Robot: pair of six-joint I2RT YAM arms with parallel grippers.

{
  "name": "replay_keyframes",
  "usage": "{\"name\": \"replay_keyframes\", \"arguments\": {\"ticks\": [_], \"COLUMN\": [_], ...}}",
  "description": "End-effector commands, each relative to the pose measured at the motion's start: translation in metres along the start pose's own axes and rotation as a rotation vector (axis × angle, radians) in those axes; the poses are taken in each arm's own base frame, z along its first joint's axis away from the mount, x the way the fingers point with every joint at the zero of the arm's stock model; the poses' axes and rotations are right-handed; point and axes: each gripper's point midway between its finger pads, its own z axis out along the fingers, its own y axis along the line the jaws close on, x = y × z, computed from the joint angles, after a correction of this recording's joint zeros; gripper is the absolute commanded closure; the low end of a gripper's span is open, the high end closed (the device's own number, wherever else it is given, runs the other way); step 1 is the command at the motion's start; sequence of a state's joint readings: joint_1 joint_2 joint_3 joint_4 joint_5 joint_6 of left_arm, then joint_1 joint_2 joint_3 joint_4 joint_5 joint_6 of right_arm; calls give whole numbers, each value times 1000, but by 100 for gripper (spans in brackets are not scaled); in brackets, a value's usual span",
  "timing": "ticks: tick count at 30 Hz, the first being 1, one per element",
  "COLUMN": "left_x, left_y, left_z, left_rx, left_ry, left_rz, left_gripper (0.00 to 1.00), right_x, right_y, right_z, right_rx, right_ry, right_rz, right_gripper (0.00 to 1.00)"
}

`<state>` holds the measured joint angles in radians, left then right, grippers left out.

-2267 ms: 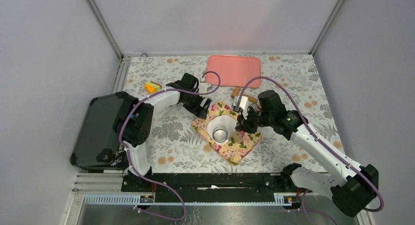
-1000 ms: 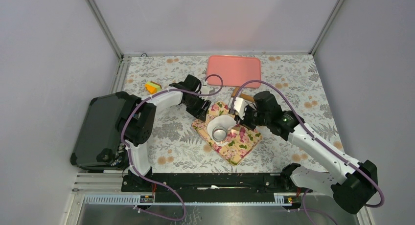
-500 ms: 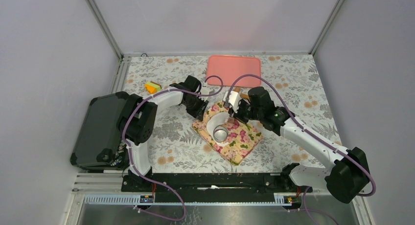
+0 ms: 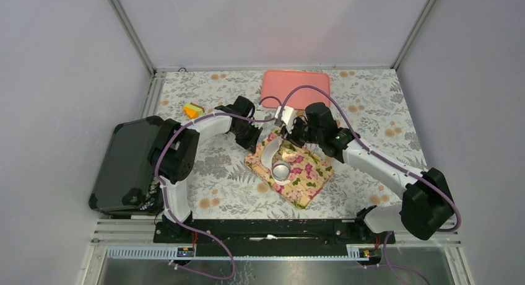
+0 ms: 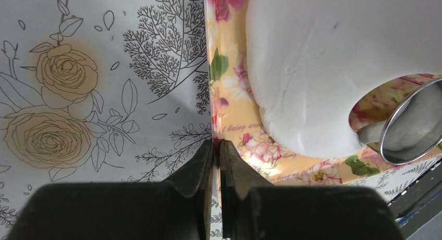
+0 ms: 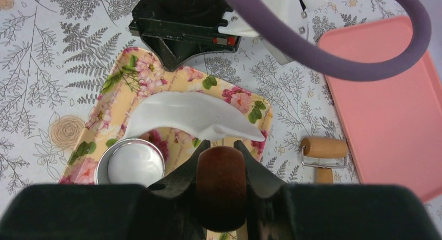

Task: Roll out the dumpling wrappers from the dough
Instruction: Remove the dumpling wrapper from the work surface.

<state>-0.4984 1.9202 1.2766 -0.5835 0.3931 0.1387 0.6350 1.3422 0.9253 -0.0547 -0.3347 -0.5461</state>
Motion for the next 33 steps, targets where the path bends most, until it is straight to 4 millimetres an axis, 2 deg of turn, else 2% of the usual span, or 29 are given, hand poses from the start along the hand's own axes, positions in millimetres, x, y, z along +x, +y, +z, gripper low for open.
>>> {"name": "replay_keyframes", "arguments": {"ticks": [1,7,13,20,29,33], "left_x": [-9,-16,-18,-27,-49,-56], "left_y": [-15,-22,-22,-21,-30,-34], "left_z": [2,-5,-9,-22,-47,-53], "left_rx": [74,96,89,85,102,113], "left_ry": [-23,-53,-63,-107,-172,-183], "left_rz": [27,44,45,48,84,93], "left_gripper": [93,75,68,65,59,58], "right_x": [-31,-60,-71,-70,-79,-79], "right_y": [-7,-13,-18,-36,-63,-68], "right_z": [6,10,15,19,10,8], "right_rx": [-7,-16,-6,65,70,39], "right_ry": [-82,-165,-198,-207,-288,-303], "right_rz": [41,105,177,258,442,517], "right_gripper": [100,100,100,100,100,100]}}
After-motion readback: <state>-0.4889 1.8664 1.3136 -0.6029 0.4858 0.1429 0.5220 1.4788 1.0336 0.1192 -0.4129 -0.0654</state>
